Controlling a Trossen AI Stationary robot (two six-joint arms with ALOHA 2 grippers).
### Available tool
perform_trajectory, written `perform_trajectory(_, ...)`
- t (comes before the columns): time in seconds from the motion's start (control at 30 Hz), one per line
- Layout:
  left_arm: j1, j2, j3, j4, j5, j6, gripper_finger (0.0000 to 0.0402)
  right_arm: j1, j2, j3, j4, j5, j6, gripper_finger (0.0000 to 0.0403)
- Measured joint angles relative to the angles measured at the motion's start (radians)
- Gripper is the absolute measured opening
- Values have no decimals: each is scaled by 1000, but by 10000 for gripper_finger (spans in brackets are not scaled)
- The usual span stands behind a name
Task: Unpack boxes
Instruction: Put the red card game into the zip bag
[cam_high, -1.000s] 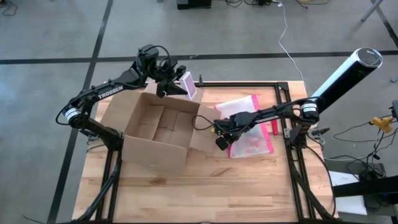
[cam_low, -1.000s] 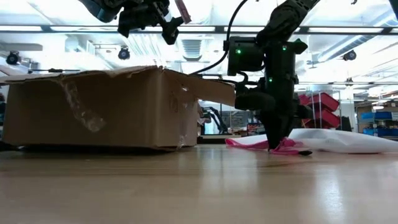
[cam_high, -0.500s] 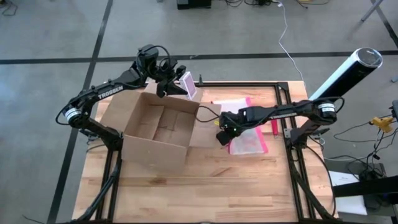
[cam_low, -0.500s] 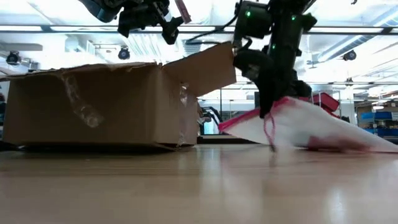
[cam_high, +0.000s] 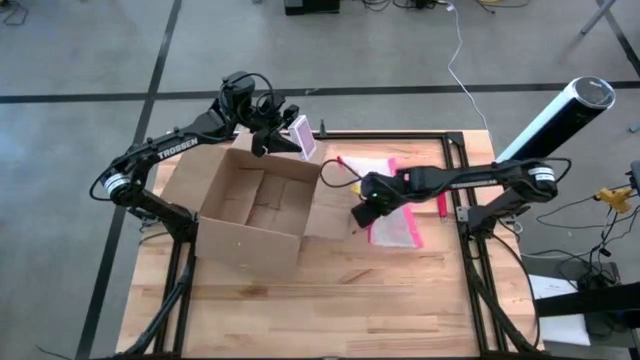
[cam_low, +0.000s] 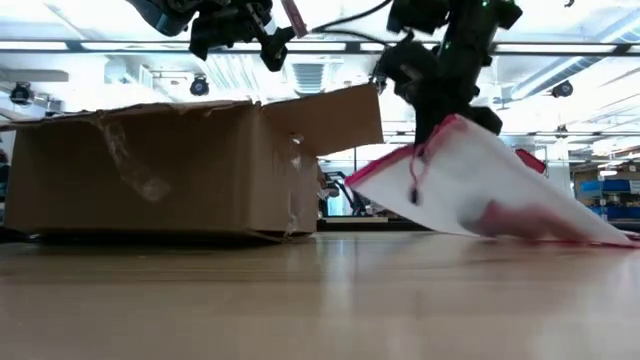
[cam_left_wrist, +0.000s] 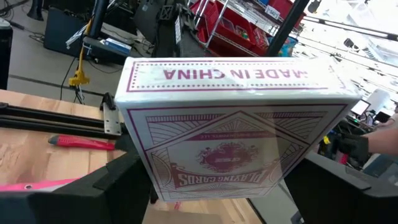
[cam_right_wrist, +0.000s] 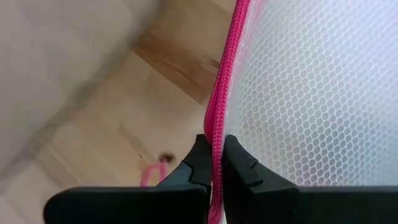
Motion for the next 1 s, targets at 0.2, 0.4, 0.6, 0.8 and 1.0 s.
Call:
perform_trajectory(0.2,0,0,0,0,0,0,309,0,-112,0,-31,63,41,0)
perform_trajectory(0.4,-7,0,0,2,0,0,309,-7,-212,0,43,128,35,0)
perform_trajectory(0.6,-32,0,0,44,-26,-8,309,-8,-241,1,184,132,9,0)
perform_trajectory(0.8,-56,0,0,115,-122,-27,309,-7,-241,1,278,129,-2,0)
perform_trajectory(1.0,-77,0,0,155,-230,-26,309,-5,-242,2,322,126,-6,0)
